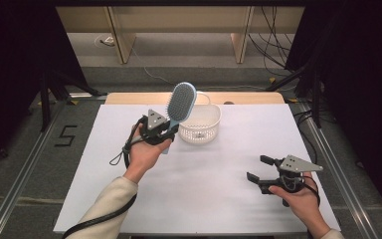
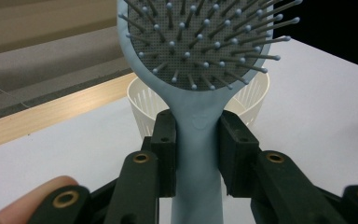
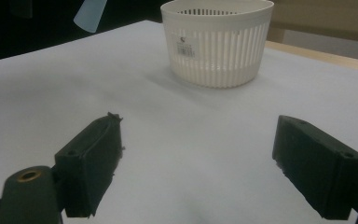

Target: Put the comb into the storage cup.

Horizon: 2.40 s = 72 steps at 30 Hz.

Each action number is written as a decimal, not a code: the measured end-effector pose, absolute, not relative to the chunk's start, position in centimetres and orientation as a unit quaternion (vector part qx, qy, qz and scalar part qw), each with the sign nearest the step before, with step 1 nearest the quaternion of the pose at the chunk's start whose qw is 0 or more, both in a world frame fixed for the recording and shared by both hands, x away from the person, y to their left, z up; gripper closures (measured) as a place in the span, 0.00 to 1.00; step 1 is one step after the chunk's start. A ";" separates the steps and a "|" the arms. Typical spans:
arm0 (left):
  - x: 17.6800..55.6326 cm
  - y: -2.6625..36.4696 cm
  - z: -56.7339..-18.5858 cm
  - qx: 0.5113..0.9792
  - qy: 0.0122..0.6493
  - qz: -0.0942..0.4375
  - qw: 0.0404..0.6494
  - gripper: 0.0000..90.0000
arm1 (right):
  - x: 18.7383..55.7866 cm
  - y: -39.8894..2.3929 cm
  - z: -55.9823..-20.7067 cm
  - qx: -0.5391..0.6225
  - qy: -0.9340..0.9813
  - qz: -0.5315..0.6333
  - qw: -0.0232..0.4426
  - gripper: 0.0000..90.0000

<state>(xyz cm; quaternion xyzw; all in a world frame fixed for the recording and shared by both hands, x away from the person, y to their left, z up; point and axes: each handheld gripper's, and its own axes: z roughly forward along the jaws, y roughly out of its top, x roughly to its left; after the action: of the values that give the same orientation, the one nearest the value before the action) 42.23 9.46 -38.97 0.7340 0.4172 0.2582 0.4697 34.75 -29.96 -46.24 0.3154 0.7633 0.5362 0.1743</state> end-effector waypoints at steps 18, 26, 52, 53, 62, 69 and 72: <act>42.8 8.9 -38.9 0.731 0.418 0.259 0.474 0.77 | 34.8 -30.0 -46.3 0.316 0.763 0.537 0.174 0.19; 43.0 8.6 -38.5 0.730 0.414 0.261 0.477 0.77 | 34.7 -29.9 -46.3 0.316 0.763 0.537 0.173 0.19; 43.9 7.7 -38.0 0.728 0.410 0.264 0.481 0.77 | 34.8 -29.9 -46.3 0.317 0.762 0.538 0.171 0.19; 44.0 7.7 -38.0 0.728 0.410 0.264 0.481 0.77 | 34.8 -29.9 -46.3 0.318 0.761 0.539 0.171 0.19; 44.5 7.1 -37.4 0.727 0.407 0.265 0.486 0.77 | 34.8 -29.9 -46.3 0.318 0.761 0.539 0.170 0.19; 44.8 6.9 -37.0 0.725 0.405 0.268 0.488 0.77 | 34.8 -29.9 -46.3 0.317 0.761 0.539 0.170 0.19; 45.0 6.9 -36.9 0.725 0.405 0.268 0.488 0.77 | 34.8 -30.0 -46.3 0.318 0.761 0.539 0.171 0.19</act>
<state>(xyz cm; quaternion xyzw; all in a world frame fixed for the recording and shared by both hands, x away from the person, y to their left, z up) 45.03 6.89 -36.91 0.7249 0.4050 0.2682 0.4884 34.78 -29.95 -46.31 0.3176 0.7611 0.5391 0.1707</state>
